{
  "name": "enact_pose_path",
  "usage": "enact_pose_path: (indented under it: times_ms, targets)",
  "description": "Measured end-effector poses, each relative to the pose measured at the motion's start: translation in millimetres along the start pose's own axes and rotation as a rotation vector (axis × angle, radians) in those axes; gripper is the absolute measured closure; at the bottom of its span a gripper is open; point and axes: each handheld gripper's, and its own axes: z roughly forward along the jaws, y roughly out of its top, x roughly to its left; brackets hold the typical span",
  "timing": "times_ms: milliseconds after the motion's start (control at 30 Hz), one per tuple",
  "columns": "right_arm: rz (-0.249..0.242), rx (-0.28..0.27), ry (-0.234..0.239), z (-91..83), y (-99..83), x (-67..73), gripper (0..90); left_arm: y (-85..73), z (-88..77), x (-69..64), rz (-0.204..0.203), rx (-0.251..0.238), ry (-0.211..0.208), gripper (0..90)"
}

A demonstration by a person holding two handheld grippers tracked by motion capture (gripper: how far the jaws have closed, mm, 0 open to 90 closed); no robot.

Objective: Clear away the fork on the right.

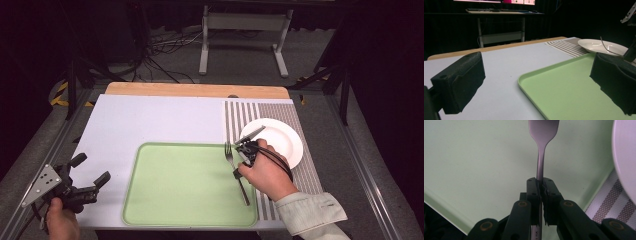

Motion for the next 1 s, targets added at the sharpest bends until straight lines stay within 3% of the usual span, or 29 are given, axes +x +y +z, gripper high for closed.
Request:
enact_pose_path:
  times_ms: [433, 1000]
  targets:
    - [0.036, 0.104, -0.008, 22.0, 4.8, 2.2, 85.2, 0.2, -0.6, 0.5, -0.005, -0.003, 0.000, 0.3]
    - [0.086, 0.142, 0.010, 36.6, 5.7, -7.8, 84.9, 0.2, -0.3, 0.5, -0.005, -0.002, -0.002, 0.3]
